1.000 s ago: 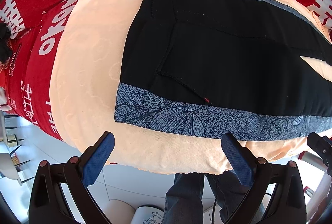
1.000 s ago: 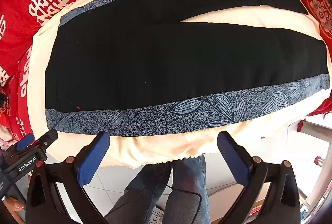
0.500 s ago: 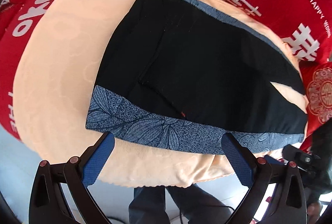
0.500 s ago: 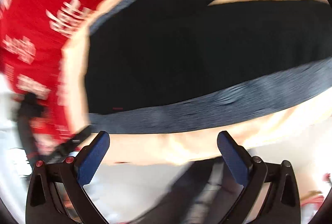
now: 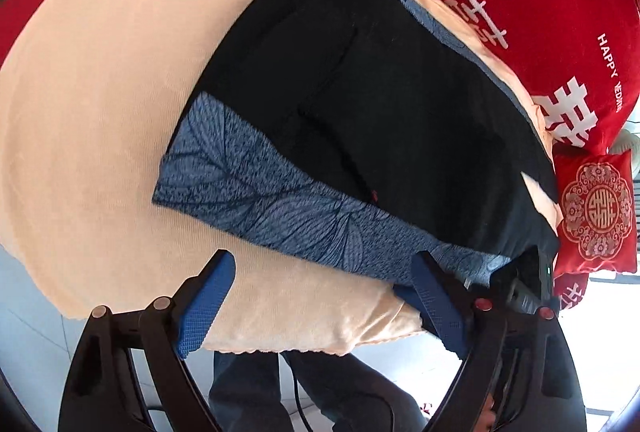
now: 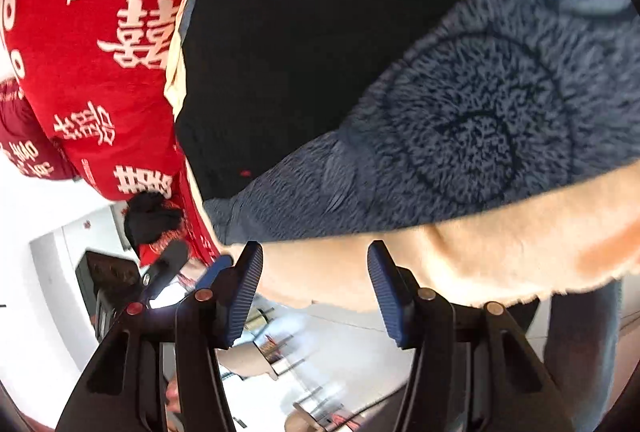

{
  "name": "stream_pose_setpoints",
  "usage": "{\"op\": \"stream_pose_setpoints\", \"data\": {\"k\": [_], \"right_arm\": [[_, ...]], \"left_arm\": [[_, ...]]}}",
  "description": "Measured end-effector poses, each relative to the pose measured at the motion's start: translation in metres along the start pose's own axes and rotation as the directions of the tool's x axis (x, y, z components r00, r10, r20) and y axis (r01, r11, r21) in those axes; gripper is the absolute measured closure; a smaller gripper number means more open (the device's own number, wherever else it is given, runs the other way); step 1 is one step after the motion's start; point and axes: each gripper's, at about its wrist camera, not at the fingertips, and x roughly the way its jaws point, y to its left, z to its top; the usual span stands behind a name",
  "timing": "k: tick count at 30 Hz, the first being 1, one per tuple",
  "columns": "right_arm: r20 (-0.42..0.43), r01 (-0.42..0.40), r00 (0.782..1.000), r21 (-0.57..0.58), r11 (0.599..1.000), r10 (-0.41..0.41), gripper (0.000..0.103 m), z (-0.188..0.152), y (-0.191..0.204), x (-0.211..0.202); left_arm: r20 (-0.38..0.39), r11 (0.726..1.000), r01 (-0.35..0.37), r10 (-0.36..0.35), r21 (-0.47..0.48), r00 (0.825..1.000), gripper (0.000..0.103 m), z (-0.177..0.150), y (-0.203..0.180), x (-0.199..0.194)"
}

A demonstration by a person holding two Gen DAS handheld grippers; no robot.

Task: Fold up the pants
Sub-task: 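Grasp the patterned cuff edge with the left gripper while the right gripper grasps the other cuff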

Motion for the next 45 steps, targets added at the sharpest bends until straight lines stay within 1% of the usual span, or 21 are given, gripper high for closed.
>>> {"op": "stream_pose_setpoints", "data": {"k": [2, 3, 4, 5, 7, 9, 10, 11, 14, 16, 18, 22, 26, 29, 30, 32, 33, 36, 39, 43, 45], "right_arm": [[0.034, -0.045, 0.998, 0.045, 0.998, 0.044, 0.048, 0.006, -0.006, 0.001], [0.049, -0.071, 0.997, 0.066, 0.995, 0.068, 0.059, 0.010, -0.007, 0.001], [0.055, -0.102, 0.994, 0.076, 0.992, 0.098, 0.089, 0.013, -0.005, 0.000], [0.063, -0.124, 0.991, 0.070, 0.990, 0.120, 0.095, 0.014, -0.001, -0.003], [0.059, -0.144, 0.988, 0.008, 0.990, 0.143, 0.095, 0.014, 0.014, -0.013], [0.028, -0.159, 0.986, -0.065, 0.985, 0.162, 0.095, 0.009, 0.031, -0.022], [0.011, -0.160, 0.987, -0.091, 0.983, 0.162, 0.096, 0.007, 0.036, -0.025], [-0.016, -0.150, 0.989, -0.122, 0.981, 0.149, 0.096, 0.004, 0.040, -0.027], [-0.067, -0.096, 0.994, -0.148, 0.984, 0.087, 0.095, 0.003, 0.036, -0.026], [-0.045, -0.032, 0.999, -0.149, 0.988, 0.026, 0.093, 0.005, 0.019, -0.038], [0.013, -0.003, 1.000, -0.118, 0.993, 0.005, 0.087, 0.008, -0.004, -0.060], [0.124, 0.022, 0.992, -0.013, 1.000, -0.020, 0.052, 0.018, -0.047, -0.091], [0.199, -0.072, 0.978, 0.050, 0.996, 0.060, 0.052, 0.023, -0.065, -0.110], [0.274, -0.171, 0.951, 0.095, 0.981, 0.140, 0.052, 0.026, -0.076, -0.120], [0.303, -0.230, 0.935, 0.126, 0.965, 0.184, 0.055, 0.029, -0.082, -0.120], [0.345, -0.304, 0.910, 0.171, 0.937, 0.232, 0.088, 0.029, -0.088, -0.123], [0.359, -0.324, 0.901, 0.187, 0.927, 0.243, 0.098, 0.029, -0.088, -0.126], [0.324, -0.227, 0.929, 0.112, 0.967, 0.181, 0.098, 0.032, -0.058, -0.145], [0.270, -0.135, 0.954, 0.003, 0.991, 0.129, 0.098, 0.050, -0.018, -0.167], [0.195, -0.075, 0.976, -0.132, 0.988, 0.100, 0.098, 0.094, 0.048, -0.189], [0.157, -0.066, 0.983, -0.188, 0.980, 0.096, 0.098, 0.129, 0.083, -0.190]], "left_arm": [[-0.022, 1.000, 0.016, -0.017, -0.018, 1.000, 0.012, -0.003, 0.003, 0.006], [-0.029, 0.999, 0.031, -0.032, -0.037, 0.999, 0.012, -0.002, 0.004, 0.009], [-0.032, 0.996, 0.059, -0.062, -0.062, 0.998, 0.012, -0.002, 0.006, 0.011], [-0.034, 0.991, 0.095, -0.098, -0.092, 0.995, 0.012, 0.001, 0.005, 0.015], [-0.010, 0.980, 0.146, -0.148, -0.134, 0.989, 0.012, 0.010, 0.001, 0.021], [0.033, 0.976, 0.149, -0.146, -0.156, 0.989, 0.012, 0.021, -0.004, 0.025], [0.057, 0.980, 0.124, -0.117, -0.158, 0.992, 0.027, 0.027, -0.007, 0.027], [0.062, 0.982, 0.107, -0.098, -0.156, 0.993, 0.049, 0.030, -0.007, 0.028], [0.048, 0.982, 0.091, -0.085, -0.165, 0.995, 0.060, 0.034, -0.002, 0.035], [0.033, 0.986, 0.087, -0.083, -0.145, 0.996, 0.061, 0.032, 0.000, 0.036], [0.019, 0.988, 0.082, -0.080, -0.131, 0.997, 0.061, 0.031, 0.000, 0.036], [-0.002, 0.994, 0.061, -0.061, -0.092, 0.998, 0.061, 0.032, -0.005, 0.035], [-0.018, 0.995, 0.050, -0.052, -0.081, 0.998, 0.061, 0.034, -0.007, 0.038], [-0.023, 0.997, 0.038, -0.040, -0.071, 0.999, 0.061, 0.035, -0.010, 0.039], [-0.021, 0.997, 0.034, -0.036, -0.071, 0.999, 0.061, 0.035, -0.010, 0.039], [-0.009, 0.998, 0.010, -0.010, -0.067, 1.000, 0.072, 0.035, -0.011, 0.037], [-0.002, 0.997, 0.009, -0.010, -0.071, 1.000, 0.073, 0.034, -0.011, 0.034], [0.020, 0.993, 0.014, -0.012, -0.113, 1.000, 0.073, 0.038, -0.018, 0.023], [0.081, 0.989, 0.021, -0.009, -0.147, 0.997, 0.073, 0.044, -0.037, 0.000], [0.177, 0.987, 0.017, 0.011, -0.157, 0.984, 0.073, 0.071, -0.071, -0.027], [0.231, 0.989, 0.023, 0.012, -0.146, 0.973, 0.073, 0.098, -0.088, -0.034]]}}
